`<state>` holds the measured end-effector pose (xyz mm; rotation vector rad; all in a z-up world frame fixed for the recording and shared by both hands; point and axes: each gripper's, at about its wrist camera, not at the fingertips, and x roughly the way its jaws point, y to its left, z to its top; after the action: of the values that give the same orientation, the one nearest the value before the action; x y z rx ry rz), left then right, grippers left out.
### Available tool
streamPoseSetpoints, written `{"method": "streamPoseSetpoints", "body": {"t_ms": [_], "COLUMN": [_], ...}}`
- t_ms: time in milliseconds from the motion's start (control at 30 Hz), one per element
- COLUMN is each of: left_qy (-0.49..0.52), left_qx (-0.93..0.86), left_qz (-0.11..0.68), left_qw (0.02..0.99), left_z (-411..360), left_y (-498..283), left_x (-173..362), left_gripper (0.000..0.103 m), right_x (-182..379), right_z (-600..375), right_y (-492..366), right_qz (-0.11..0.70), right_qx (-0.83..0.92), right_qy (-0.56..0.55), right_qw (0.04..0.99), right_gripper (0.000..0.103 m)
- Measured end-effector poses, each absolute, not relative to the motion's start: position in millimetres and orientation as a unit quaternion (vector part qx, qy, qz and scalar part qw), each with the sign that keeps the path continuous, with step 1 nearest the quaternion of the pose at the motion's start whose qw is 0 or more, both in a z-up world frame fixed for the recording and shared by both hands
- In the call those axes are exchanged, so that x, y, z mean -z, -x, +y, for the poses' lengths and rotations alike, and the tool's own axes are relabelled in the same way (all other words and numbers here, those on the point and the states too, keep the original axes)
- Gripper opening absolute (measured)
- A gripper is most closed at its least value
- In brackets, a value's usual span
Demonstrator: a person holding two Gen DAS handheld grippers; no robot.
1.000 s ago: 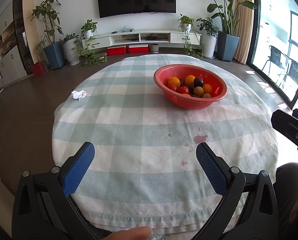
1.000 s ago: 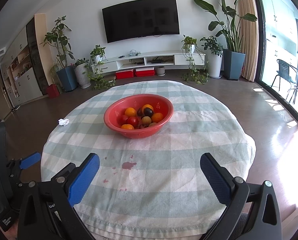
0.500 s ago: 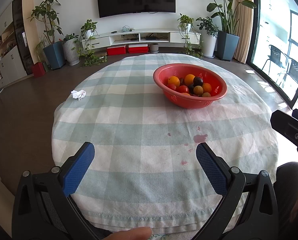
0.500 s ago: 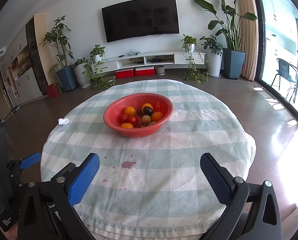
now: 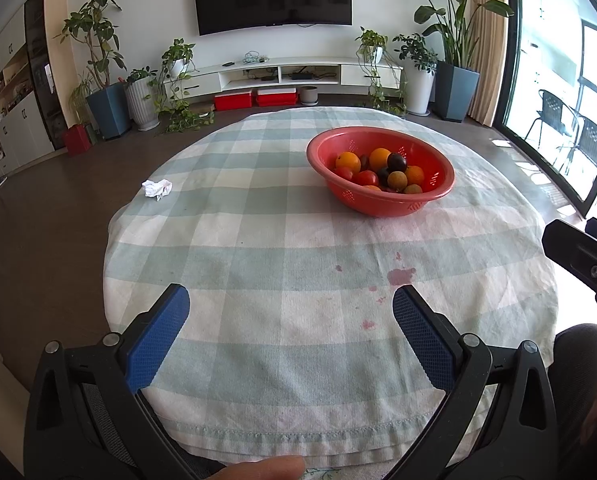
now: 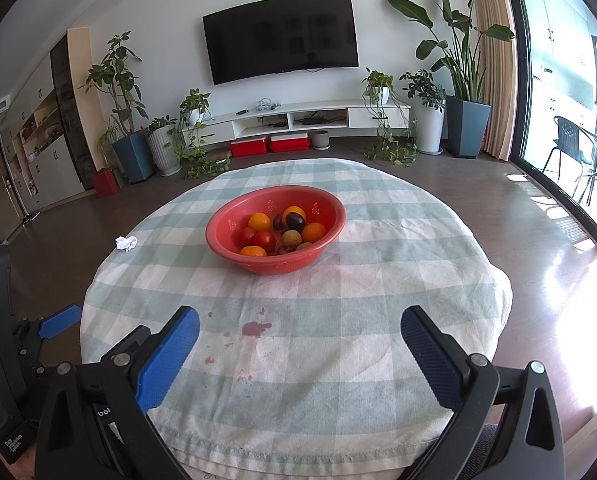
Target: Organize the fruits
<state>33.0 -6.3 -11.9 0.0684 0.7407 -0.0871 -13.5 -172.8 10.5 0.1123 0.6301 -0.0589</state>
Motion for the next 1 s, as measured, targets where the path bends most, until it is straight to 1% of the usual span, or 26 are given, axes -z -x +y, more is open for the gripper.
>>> {"method": "streamPoseSetpoints", "body": {"t_ms": [1000], "left_qy": [-0.035], "left_qx": [0.043], "left_qz": [0.363], "left_qw": [0.930], "left_z": [-6.9], "left_y": [-32.3], "left_x": [12.7], "left_gripper": [0.103], "right_x": [-12.0], "right_z": [-173.0], "right_y": [14.0], "right_qz": [0.310], "right_qx": [0.029], "right_qy": [-0.055], "right_qw": [0.949], "right_gripper": [0.103]}}
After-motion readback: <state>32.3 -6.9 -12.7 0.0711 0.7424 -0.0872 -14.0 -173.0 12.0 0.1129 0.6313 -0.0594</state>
